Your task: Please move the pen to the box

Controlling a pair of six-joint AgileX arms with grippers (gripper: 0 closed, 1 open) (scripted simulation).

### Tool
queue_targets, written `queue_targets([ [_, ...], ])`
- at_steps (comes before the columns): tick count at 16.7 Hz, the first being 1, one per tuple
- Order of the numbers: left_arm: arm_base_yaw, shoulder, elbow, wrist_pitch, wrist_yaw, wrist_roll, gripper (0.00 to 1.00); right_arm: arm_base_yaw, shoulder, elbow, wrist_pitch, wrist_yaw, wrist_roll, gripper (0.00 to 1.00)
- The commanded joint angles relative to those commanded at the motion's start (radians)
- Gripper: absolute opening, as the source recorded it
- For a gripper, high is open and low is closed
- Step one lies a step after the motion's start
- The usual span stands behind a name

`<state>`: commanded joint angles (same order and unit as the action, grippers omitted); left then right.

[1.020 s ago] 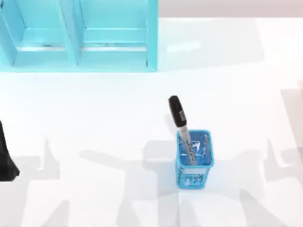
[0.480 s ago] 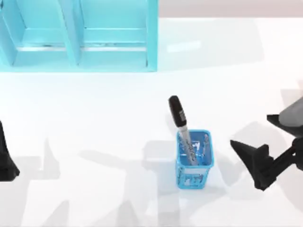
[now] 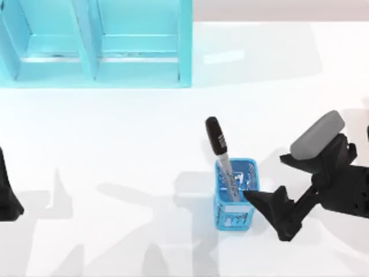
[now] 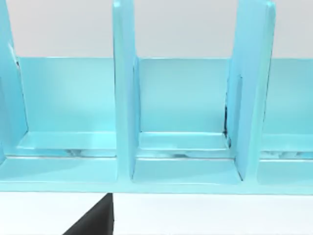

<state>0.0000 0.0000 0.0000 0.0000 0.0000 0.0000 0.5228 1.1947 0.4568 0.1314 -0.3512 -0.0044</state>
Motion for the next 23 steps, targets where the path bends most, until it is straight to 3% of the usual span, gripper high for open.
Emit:
queue_targets([
  [6, 0.0, 0.0, 0.0, 0.0, 0.0, 0.0, 1.0, 0.008, 0.036, 0.01, 0.031, 0.009, 0.007, 1.0],
  [15, 0.0, 0.0, 0.0, 0.0, 0.0, 0.0, 1.0, 0.108, 0.483, 0.15, 0.349, 0.094, 0.068, 1.0],
  [21, 0.0, 0.0, 0.0, 0.0, 0.0, 0.0, 1.0, 0.119, 0.521, 0.161, 0.382, 0.105, 0.076, 1.0],
  [23, 0.0, 0.0, 0.0, 0.0, 0.0, 0.0, 1.0, 0.119, 0.521, 0.161, 0.382, 0.105, 0.076, 0.85],
])
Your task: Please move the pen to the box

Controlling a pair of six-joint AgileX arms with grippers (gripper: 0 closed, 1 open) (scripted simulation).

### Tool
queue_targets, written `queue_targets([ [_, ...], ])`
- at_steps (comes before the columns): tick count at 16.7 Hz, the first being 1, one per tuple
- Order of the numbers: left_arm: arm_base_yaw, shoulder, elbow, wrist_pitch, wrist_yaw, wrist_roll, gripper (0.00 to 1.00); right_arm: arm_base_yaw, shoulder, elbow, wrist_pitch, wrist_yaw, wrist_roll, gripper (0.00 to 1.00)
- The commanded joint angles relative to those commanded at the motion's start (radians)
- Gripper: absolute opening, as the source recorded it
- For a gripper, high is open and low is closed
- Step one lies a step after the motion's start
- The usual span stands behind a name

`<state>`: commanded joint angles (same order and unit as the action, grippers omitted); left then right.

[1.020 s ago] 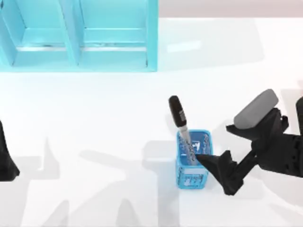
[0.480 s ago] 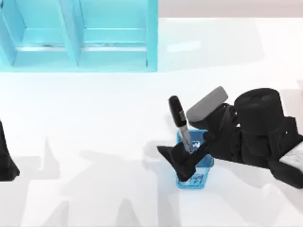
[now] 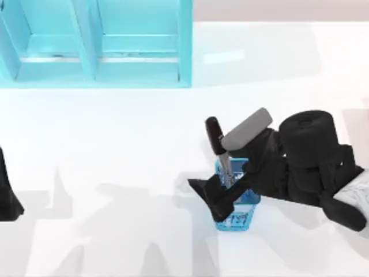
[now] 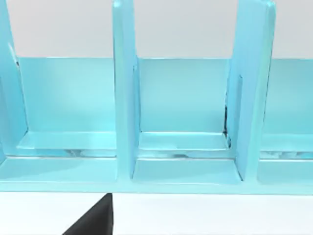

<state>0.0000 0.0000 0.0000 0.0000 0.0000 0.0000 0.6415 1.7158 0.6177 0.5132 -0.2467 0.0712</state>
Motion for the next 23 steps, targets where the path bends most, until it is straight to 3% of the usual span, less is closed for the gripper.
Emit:
queue_targets([
  [11, 0.0, 0.0, 0.0, 0.0, 0.0, 0.0, 1.0, 0.0, 0.0, 0.0, 0.0, 0.0, 0.0, 0.02],
  [23, 0.0, 0.0, 0.0, 0.0, 0.0, 0.0, 1.0, -0.021, -0.019, 0.016, -0.036, -0.023, -0.011, 0.0],
])
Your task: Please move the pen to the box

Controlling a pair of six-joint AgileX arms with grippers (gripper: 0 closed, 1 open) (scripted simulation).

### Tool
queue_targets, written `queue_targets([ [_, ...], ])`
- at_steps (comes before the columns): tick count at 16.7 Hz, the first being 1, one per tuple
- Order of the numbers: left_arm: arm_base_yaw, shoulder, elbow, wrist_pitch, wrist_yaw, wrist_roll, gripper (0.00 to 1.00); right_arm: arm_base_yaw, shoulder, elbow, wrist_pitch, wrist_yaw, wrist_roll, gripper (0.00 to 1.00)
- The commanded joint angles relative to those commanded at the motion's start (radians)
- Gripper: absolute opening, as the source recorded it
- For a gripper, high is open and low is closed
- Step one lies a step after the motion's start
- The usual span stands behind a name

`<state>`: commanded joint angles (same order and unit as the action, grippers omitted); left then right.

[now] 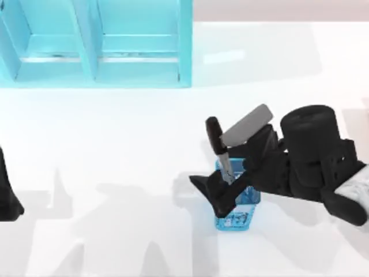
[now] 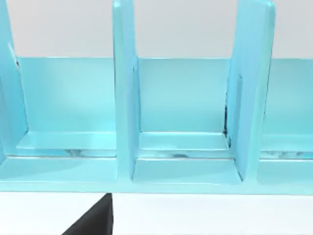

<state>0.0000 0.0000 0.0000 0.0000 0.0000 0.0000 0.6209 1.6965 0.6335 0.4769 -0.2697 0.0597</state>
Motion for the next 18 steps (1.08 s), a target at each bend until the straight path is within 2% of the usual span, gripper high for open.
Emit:
queue_targets([
  [4, 0.0, 0.0, 0.0, 0.0, 0.0, 0.0, 1.0, -0.109, -0.083, 0.055, -0.187, -0.086, -0.071, 0.0],
  [13, 0.0, 0.0, 0.0, 0.0, 0.0, 0.0, 1.0, -0.451, -0.425, 0.227, -0.825, -0.366, -0.319, 0.0],
  [18, 0.0, 0.0, 0.0, 0.0, 0.0, 0.0, 1.0, -0.529, -0.511, 0.258, -0.94, -0.425, -0.375, 0.0],
])
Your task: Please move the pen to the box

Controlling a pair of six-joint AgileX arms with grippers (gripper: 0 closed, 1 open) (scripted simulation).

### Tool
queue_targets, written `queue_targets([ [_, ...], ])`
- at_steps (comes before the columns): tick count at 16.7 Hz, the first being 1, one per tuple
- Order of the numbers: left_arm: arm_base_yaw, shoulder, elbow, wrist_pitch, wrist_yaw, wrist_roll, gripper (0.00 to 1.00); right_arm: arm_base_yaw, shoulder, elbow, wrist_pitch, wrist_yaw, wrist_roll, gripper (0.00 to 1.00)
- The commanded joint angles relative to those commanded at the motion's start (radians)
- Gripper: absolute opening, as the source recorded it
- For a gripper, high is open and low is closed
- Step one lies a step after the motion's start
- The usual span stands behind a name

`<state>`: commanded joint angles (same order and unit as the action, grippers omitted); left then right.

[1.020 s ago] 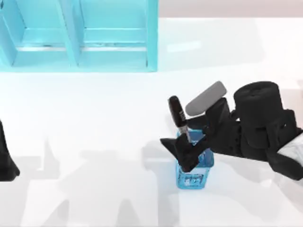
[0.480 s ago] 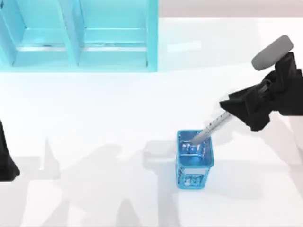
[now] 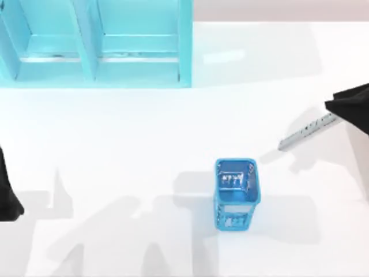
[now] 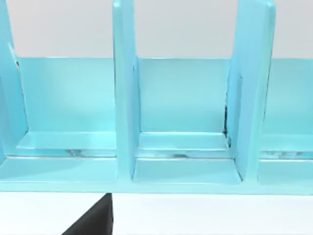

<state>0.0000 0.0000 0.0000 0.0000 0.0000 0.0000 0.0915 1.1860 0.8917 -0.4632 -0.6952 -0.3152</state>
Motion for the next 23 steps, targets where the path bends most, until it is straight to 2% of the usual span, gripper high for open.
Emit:
queue_targets([
  [6, 0.0, 0.0, 0.0, 0.0, 0.0, 0.0, 1.0, -0.023, 0.023, 0.036, -0.037, 0.022, -0.026, 0.0],
  [9, 0.0, 0.0, 0.0, 0.0, 0.0, 0.0, 1.0, -0.123, 0.079, 0.161, -0.171, 0.099, -0.104, 0.0],
  [14, 0.0, 0.0, 0.0, 0.0, 0.0, 0.0, 1.0, -0.371, 0.178, 0.418, -0.519, 0.303, -0.255, 0.0],
  [17, 0.0, 0.0, 0.0, 0.0, 0.0, 0.0, 1.0, -0.491, 0.213, 0.528, -0.657, 0.41, -0.324, 0.0],
  [19, 0.0, 0.0, 0.0, 0.0, 0.0, 0.0, 1.0, -0.529, 0.223, 0.563, -0.695, 0.447, -0.348, 0.0],
  [23, 0.0, 0.0, 0.0, 0.0, 0.0, 0.0, 1.0, -0.528, 0.22, 0.562, -0.695, 0.449, -0.347, 0.0],
])
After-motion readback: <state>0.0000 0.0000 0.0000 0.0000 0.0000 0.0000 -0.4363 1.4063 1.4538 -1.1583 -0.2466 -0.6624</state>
